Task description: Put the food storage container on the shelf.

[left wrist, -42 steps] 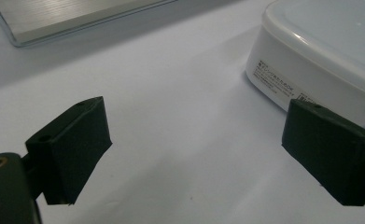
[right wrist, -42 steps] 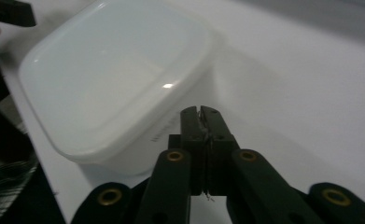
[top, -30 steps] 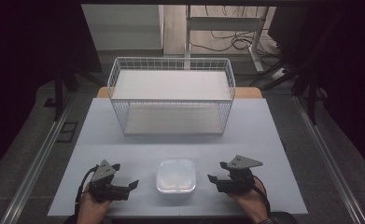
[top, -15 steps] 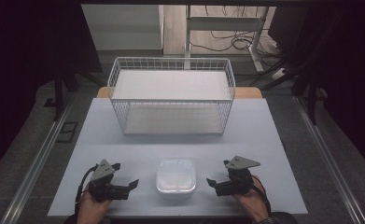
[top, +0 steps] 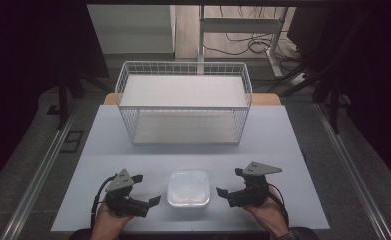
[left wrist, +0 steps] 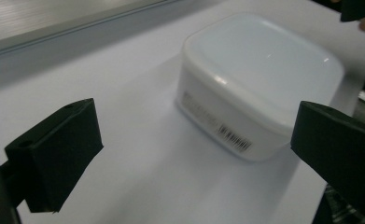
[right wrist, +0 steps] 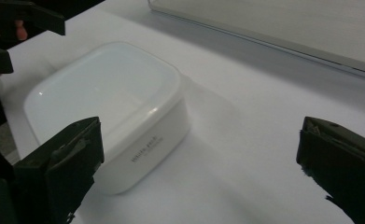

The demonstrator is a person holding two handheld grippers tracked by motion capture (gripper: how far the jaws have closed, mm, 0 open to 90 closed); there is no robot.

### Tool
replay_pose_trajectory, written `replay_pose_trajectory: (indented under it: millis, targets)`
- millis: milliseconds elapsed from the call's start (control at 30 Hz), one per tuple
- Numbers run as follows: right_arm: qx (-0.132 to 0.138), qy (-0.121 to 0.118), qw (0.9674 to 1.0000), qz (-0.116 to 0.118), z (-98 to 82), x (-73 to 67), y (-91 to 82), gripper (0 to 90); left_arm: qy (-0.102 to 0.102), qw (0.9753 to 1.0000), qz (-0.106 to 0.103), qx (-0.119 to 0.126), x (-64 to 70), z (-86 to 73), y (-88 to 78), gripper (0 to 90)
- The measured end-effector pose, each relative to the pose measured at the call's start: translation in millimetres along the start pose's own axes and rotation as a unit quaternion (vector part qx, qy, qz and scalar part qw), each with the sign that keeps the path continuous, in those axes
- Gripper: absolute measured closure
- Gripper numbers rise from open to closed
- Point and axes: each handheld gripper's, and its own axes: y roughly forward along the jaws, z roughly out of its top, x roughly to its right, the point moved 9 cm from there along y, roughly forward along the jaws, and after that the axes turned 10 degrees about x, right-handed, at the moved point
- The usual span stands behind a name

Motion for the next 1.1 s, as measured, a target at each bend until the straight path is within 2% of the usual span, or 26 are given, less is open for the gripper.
replay_pose_trajectory:
  millis: [67, 133, 267, 367, 467, 533, 567, 600, 633, 667, 700, 800, 833, 933, 967, 1000, 1033, 1067, 1100]
  targets:
    - [0.000, 0.003, 1.0000, 0.003, 1.3, -1.5, 0.6, 0.4, 0.000, 0.9999, -0.010, 0.003, 4.6, 5.7, 3.8, 2.1]
    - [-0.007, 0.011, 0.9997, 0.019, 4.4, -8.3, 3.6, 0.3, 0.004, 0.9998, -0.018, -0.001, 9.6, 10.8, 10.5, 3.5]
    - [-0.018, -0.001, 0.9993, 0.032, 7.5, -18.6, 10.4, 2.4, 0.005, 0.9995, -0.029, -0.008, 14.2, 16.2, 23.7, 5.5]
    - [-0.034, -0.013, 0.9985, 0.040, 9.2, -28.9, 23.6, 5.9, 0.009, 0.9991, -0.036, -0.020, 15.4, 18.8, 37.2, 6.9]
    - [-0.055, -0.015, 0.9971, 0.050, 6.2, -35.7, 35.3, 6.9, 0.003, 0.9987, -0.044, -0.027, 16.7, 17.4, 45.2, 6.7]
    - [-0.058, -0.015, 0.9967, 0.055, 4.9, -37.1, 37.2, 6.9, -0.004, 0.9982, -0.050, -0.034, 18.4, 13.2, 50.0, 6.6]
    - [-0.067, -0.009, 0.9957, 0.063, 0.6, -39.6, 41.2, 6.9, -0.007, 0.9973, -0.055, -0.048, 20.2, 6.2, 53.5, 5.9]
    - [-0.067, -0.009, 0.9957, 0.063, 0.6, -39.6, 41.2, 6.9, -0.007, 0.9973, -0.055, -0.048, 20.2, 6.2, 53.5, 5.6]
    - [-0.077, -0.002, 0.9947, 0.068, -4.7, -41.5, 43.0, 6.9, -0.023, 0.9961, -0.070, -0.049, 23.6, 2.5, 54.0, 6.3]
    - [-0.077, -0.002, 0.9947, 0.068, -4.7, -41.5, 43.0, 6.9, -0.023, 0.9961, -0.070, -0.049, 23.6, 2.5, 54.0, 7.2]
    - [-0.094, -0.001, 0.9927, 0.076, -11.4, -44.9, 44.1, 8.1, -0.026, 0.9947, -0.085, -0.052, 28.4, 1.6, 51.1, 10.0]
    - [-0.096, 0.008, 0.9914, 0.088, -14.3, -49.7, 43.8, 9.5, -0.026, 0.9943, -0.087, -0.056, 32.4, 0.3, 48.7, 14.7]
    - [-0.099, 0.004, 0.9912, 0.087, -16.2, -52.5, 41.4, 11.1, -0.030, 0.9945, -0.080, -0.061, 35.6, -0.9, 45.3, 15.9]
    - [-0.105, 0.014, 0.9911, 0.081, -17.0, -52.5, 35.0, 20.9, -0.039, 0.9942, -0.078, -0.063, 37.6, -1.7, 41.1, 23.8]
    - [-0.105, 0.014, 0.9911, 0.081, -17.0, -52.5, 35.0, 20.9, -0.041, 0.9943, -0.076, -0.063, 38.3, -2.2, 38.0, 23.8]
    - [-0.108, 0.030, 0.9902, 0.084, -17.4, -52.1, 29.5, 29.2, -0.046, 0.9942, -0.075, -0.062, 38.7, -2.4, 35.9, 31.5]
    - [-0.106, 0.036, 0.9903, 0.083, -17.0, -51.6, 26.6, 34.8, -0.049, 0.9948, -0.069, -0.058, 38.4, -1.7, 28.9, 36.4]
    - [-0.106, 0.036, 0.9903, 0.083, -17.0, -51.6, 26.6, 34.8, -0.049, 0.9948, -0.069, -0.058, 38.4, -1.7, 28.9, 43.1]
    - [-0.097, 0.046, 0.9913, 0.075, -13.9, -49.7, 20.2, 47.3, -0.049, 0.9949, -0.067, -0.057, 38.0, -0.5, 24.7, 46.7]
